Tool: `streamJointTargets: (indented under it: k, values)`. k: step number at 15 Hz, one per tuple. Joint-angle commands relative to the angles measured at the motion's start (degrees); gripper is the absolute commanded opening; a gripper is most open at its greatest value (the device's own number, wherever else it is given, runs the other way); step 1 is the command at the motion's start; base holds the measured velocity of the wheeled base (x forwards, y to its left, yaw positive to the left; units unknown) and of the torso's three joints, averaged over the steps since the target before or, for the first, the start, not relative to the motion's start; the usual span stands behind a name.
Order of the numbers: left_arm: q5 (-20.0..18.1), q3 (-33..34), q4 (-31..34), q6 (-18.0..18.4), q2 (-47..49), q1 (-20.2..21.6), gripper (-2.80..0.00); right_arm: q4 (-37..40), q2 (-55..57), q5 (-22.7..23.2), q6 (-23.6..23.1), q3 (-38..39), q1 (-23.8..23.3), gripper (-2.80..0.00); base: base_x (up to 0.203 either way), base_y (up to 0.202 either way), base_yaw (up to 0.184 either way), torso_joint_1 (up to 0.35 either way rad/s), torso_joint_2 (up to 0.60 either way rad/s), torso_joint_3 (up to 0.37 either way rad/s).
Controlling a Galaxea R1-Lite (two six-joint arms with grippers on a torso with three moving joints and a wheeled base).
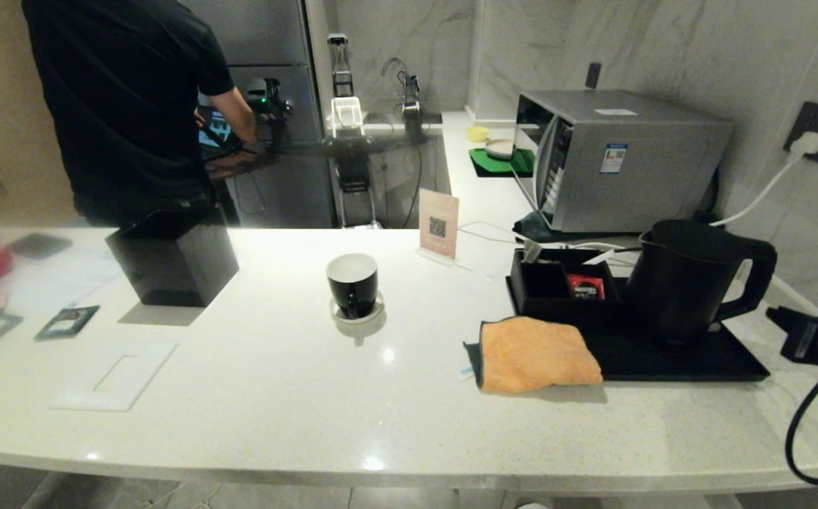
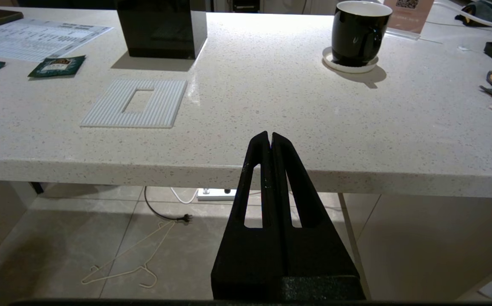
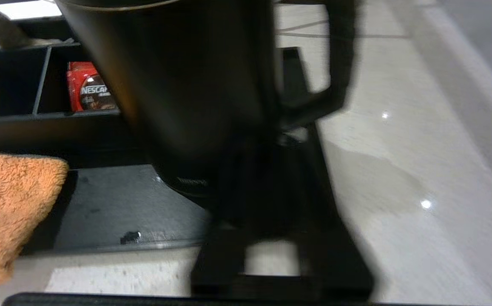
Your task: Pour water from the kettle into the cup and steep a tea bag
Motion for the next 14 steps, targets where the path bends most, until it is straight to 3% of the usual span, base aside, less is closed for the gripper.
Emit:
streamJointTargets:
  k: [1,4,7,14]
  values:
    - [0.03,0.00,-0.01,-0.09,0.07,-0.01,-2.80,-2.71,4.77,0.10,-0.12,-0.87,1.51,0.00,0.000,0.000,0.000,0.000,0.00,0.000]
    - [0.03,0.00,-0.01,-0.05,0.09,-0.01,-2.80,-4.97,6.99,-0.37,-0.47,-2.75,2.47,0.00,0.000,0.000,0.000,0.000,0.00,0.000]
    - [0.03,0.00,-0.01,-0.05,0.09,-0.01,-2.80,-5.08,8.63,-4.72,-0.89,-3.83,2.47,0.00,0.000,0.000,0.000,0.000,0.00,0.000]
    - [0.03,0.00,-0.01,-0.05,0.06,-0.01,-2.80,-4.61,10.41,-10.46,-6.69,-4.30,1.35,0.00,0.000,0.000,0.000,0.000,0.00,0.000]
